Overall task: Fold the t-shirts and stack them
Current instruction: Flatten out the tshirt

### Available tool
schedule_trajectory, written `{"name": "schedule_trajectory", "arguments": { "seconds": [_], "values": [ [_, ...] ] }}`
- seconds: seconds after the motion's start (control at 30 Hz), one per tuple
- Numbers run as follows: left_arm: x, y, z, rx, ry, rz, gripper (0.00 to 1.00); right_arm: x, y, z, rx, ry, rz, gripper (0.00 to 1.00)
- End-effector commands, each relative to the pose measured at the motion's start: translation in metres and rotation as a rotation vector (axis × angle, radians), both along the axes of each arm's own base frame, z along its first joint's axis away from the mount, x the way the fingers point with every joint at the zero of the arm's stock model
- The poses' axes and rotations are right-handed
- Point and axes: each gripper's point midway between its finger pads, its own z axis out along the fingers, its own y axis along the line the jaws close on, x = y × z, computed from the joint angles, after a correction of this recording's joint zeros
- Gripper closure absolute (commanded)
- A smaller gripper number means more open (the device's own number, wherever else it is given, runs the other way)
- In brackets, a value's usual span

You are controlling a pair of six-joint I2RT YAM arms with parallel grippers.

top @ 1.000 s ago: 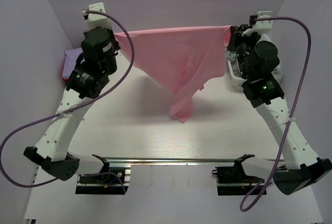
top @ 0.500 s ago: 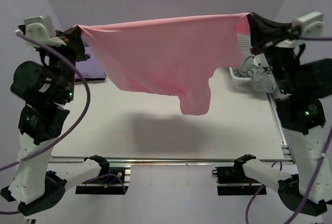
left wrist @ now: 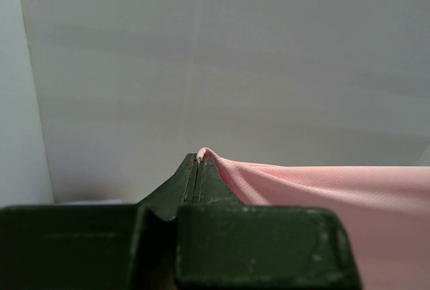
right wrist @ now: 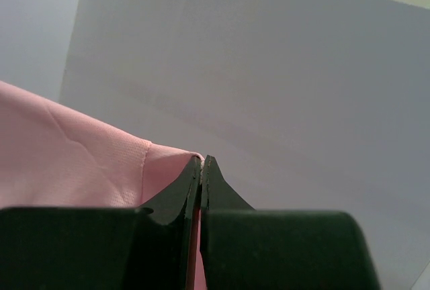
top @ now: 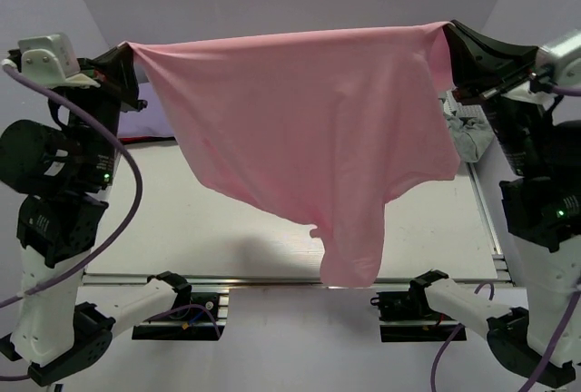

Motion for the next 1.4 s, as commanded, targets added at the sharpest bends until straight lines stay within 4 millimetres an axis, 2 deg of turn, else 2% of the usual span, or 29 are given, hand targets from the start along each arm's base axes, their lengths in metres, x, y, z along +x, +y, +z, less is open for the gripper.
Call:
{"name": "schedule_trajectory", "arguments": {
  "seconds": [0.0,0.1,0.2,0.23,0.3,0.33,0.37,0.4,0.43,0.5,0.53,0.63,0.67,0.7,0.73,0.77,0.8,0.87,0.9,0.97,1.03,1.1,1.13,1.17,1.23,1.27,1.3,1.33,1.37],
  "values": [
    [0.033,0.013,-0.033,0.033,0.109,0.171,1.0,0.034,-0.022,0.008,0.07,-0.032,-0.171,1.0],
    [0.065,0.005,-0.066,0.04,0.188,0.241,1.0,0.087,-0.016,-0.029,0.064,0.066,-0.244,1.0],
    [0.118,-0.016,-0.131,0.099,0.337,0.285,1.0,0.139,-0.006,-0.079,0.023,0.175,-0.299,1.0],
    [0.13,-0.02,-0.149,0.109,0.373,0.307,1.0,0.164,0.003,-0.112,-0.012,0.24,-0.311,1.0],
    [0.166,-0.035,-0.206,0.133,0.485,0.351,1.0,0.185,0.003,-0.137,-0.021,0.293,-0.352,1.0],
    [0.177,-0.035,-0.229,0.144,0.534,0.388,1.0,0.217,0.011,-0.179,-0.064,0.378,-0.371,1.0],
    [0.189,-0.037,-0.255,0.153,0.589,0.403,1.0,0.228,0.012,-0.196,-0.068,0.418,-0.385,1.0],
    [0.209,-0.044,-0.299,0.2,0.677,0.421,1.0,0.238,0.012,-0.211,-0.073,0.45,-0.402,1.0],
    [0.221,-0.051,-0.321,0.203,0.723,0.395,1.0,0.269,0.017,-0.258,-0.119,0.542,-0.427,1.0],
    [0.244,-0.057,-0.355,0.218,0.797,0.369,1.0,0.299,0.013,-0.298,-0.151,0.618,-0.478,1.0],
    [0.261,-0.062,-0.396,0.25,0.87,0.367,1.0,0.316,0.016,-0.332,-0.189,0.678,-0.491,1.0],
    [0.293,-0.07,-0.428,0.258,0.927,0.329,1.0,0.349,0.019,-0.371,-0.253,0.745,-0.493,1.0],
    [0.305,-0.066,-0.46,0.28,0.977,0.349,1.0,0.363,0.022,-0.428,-0.323,0.854,-0.494,1.0],
    [0.318,-0.065,-0.456,0.263,0.969,0.345,1.0,0.376,0.024,-0.412,-0.303,0.826,-0.485,1.0],
    [0.324,-0.07,-0.464,0.264,0.975,0.33,1.0,0.386,0.028,-0.458,-0.347,0.903,-0.479,1.0],
    [0.332,-0.067,-0.488,0.274,1.011,0.334,1.0,0.394,0.031,-0.455,-0.343,0.893,-0.468,1.0],
    [0.344,-0.064,-0.484,0.25,0.998,0.319,1.0,0.403,0.027,-0.452,-0.327,0.885,-0.477,1.0],
    [0.354,-0.063,-0.496,0.241,1.01,0.307,1.0,0.42,0.031,-0.489,-0.341,0.929,-0.476,1.0],
    [0.364,-0.06,-0.494,0.22,0.994,0.297,1.0,0.427,0.03,-0.483,-0.322,0.916,-0.48,1.0],
    [0.374,-0.062,-0.51,0.204,1.007,0.274,1.0,0.441,0.033,-0.51,-0.324,0.938,-0.476,1.0],
    [0.38,-0.058,-0.524,0.2,1.017,0.273,1.0,0.451,0.037,-0.517,-0.311,0.93,-0.454,1.0],
    [0.388,-0.052,-0.528,0.18,1.01,0.261,0.95,0.458,0.04,-0.533,-0.31,0.929,-0.442,0.89],
    [0.391,-0.054,-0.524,0.174,1.0,0.25,0.89,0.461,0.043,-0.527,-0.305,0.914,-0.42,0.86],
    [0.398,-0.055,-0.523,0.16,0.989,0.228,0.63,0.462,0.045,-0.537,-0.312,0.928,-0.415,0.82],
    [0.4,-0.052,-0.523,0.154,0.998,0.215,0.26,0.467,0.051,-0.525,-0.295,0.916,-0.394,0.65],
    [0.401,-0.054,-0.518,0.153,0.998,0.204,0.0,0.466,0.053,-0.518,-0.293,0.918,-0.378,0.57],
    [0.401,-0.049,-0.508,0.131,0.99,0.203,0.0,0.463,0.057,-0.508,-0.287,0.917,-0.366,0.28],
    [0.401,-0.049,-0.495,0.124,0.971,0.201,0.0,0.461,0.059,-0.502,-0.282,0.917,-0.346,0.1],
    [0.397,-0.044,-0.488,0.119,0.973,0.2,0.0,0.452,0.062,-0.475,-0.271,0.898,-0.327,0.1]
  ]
}}
